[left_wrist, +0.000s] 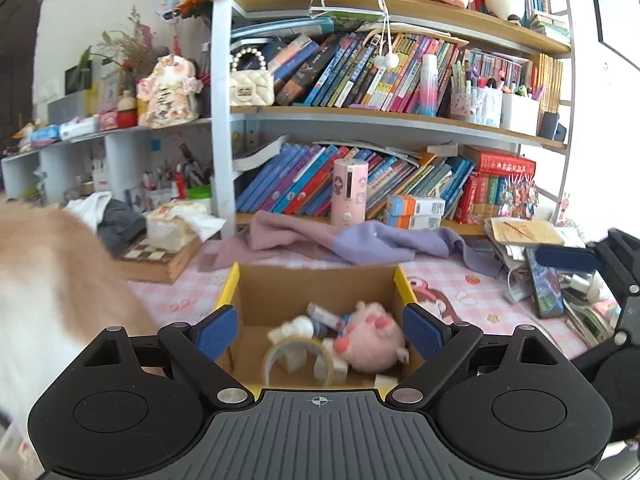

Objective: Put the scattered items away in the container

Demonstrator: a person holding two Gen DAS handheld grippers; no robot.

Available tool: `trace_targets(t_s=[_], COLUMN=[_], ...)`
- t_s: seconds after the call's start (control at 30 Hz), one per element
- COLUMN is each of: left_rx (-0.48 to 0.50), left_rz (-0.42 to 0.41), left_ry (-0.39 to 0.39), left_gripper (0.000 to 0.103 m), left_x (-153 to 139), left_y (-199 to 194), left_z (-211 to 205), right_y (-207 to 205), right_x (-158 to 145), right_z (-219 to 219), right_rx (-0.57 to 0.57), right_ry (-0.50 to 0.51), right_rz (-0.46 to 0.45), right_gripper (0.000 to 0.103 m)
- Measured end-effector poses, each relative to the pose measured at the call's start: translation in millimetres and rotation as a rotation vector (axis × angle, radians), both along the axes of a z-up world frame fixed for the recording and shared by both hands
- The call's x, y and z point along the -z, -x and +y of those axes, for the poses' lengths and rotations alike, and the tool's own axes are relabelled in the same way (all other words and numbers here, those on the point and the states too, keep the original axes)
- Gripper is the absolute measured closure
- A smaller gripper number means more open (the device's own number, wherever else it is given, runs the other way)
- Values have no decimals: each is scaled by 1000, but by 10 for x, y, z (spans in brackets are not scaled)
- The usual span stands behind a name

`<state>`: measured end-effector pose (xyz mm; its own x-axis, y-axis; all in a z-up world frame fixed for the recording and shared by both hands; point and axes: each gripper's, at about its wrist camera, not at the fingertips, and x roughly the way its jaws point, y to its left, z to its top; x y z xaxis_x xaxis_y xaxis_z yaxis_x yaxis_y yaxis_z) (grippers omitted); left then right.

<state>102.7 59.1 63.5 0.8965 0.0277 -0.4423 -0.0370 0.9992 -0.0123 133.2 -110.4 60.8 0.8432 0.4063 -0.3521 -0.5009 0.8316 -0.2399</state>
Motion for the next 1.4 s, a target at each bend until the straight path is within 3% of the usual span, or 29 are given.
trace_targets(t_s=[0.23, 0.6, 0.77, 1.4], left_rx=[-72, -55, -26, 1], left_rz=[28, 105, 184, 307], left_ry=[20, -58, -43, -42], left_gripper=[7, 7, 5, 2], left_x=[181, 528, 626, 826], left_y=[553, 976, 953, 970], left_z=[-54, -277, -353, -620], right_y=[558, 948, 1007, 1136], right_x=[203, 488, 609, 669], right_z=[-325, -545, -634, -844], right_rx=[198, 321, 353, 364], right_ry=[-149, -176, -161, -158], right_rz=[121, 298, 371, 430], right_gripper=[0, 0, 0, 0])
